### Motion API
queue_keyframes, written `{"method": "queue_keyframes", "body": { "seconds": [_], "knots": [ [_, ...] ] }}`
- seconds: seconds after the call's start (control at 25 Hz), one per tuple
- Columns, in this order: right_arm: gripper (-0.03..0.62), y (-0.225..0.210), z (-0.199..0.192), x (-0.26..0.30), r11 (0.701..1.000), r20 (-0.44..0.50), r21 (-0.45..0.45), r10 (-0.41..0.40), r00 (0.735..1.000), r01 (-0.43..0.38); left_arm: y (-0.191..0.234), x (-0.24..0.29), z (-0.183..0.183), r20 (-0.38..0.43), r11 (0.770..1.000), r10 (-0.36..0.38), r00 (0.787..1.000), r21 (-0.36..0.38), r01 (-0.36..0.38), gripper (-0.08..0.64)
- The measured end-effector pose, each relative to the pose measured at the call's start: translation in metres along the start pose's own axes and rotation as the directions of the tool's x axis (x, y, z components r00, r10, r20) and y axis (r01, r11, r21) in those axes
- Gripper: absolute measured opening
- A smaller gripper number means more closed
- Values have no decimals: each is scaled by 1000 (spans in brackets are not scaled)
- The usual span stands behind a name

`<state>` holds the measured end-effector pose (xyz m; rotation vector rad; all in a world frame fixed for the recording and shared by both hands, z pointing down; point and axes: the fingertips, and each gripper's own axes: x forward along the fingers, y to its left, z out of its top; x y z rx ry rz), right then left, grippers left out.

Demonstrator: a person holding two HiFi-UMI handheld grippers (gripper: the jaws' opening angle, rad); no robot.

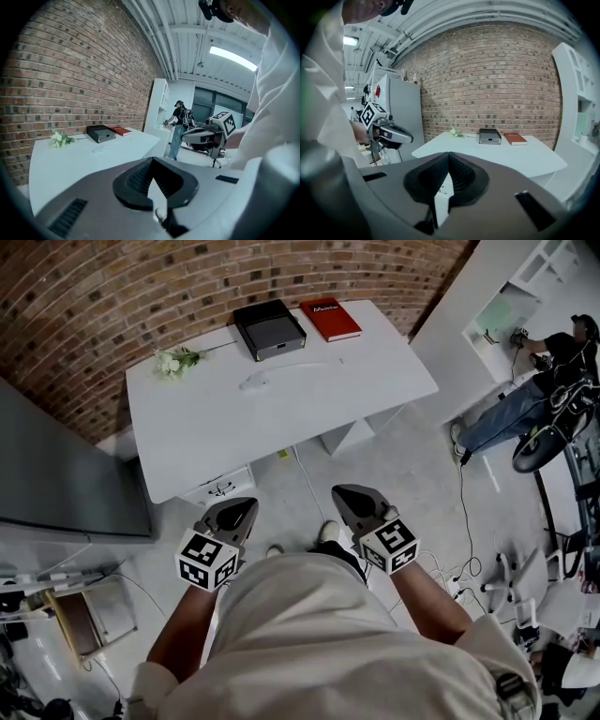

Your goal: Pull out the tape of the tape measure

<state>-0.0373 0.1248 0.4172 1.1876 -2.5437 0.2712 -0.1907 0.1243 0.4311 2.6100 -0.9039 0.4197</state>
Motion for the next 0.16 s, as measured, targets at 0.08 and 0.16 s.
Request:
{"method": "queue_keyframes", "body": {
  "seconds": [0.08, 0.16],
  "knots": [
    [3, 1, -1, 0, 1000, 1, 1, 0, 1000, 0, 1, -1, -1, 1, 1000, 0, 1000, -4, 0, -5],
    [3, 2, -2, 0, 1000, 1, 0, -1, 1000, 1, 1, -1, -3, 2, 1000, -3, 1000, -6, 3, -5]
  ]
}}
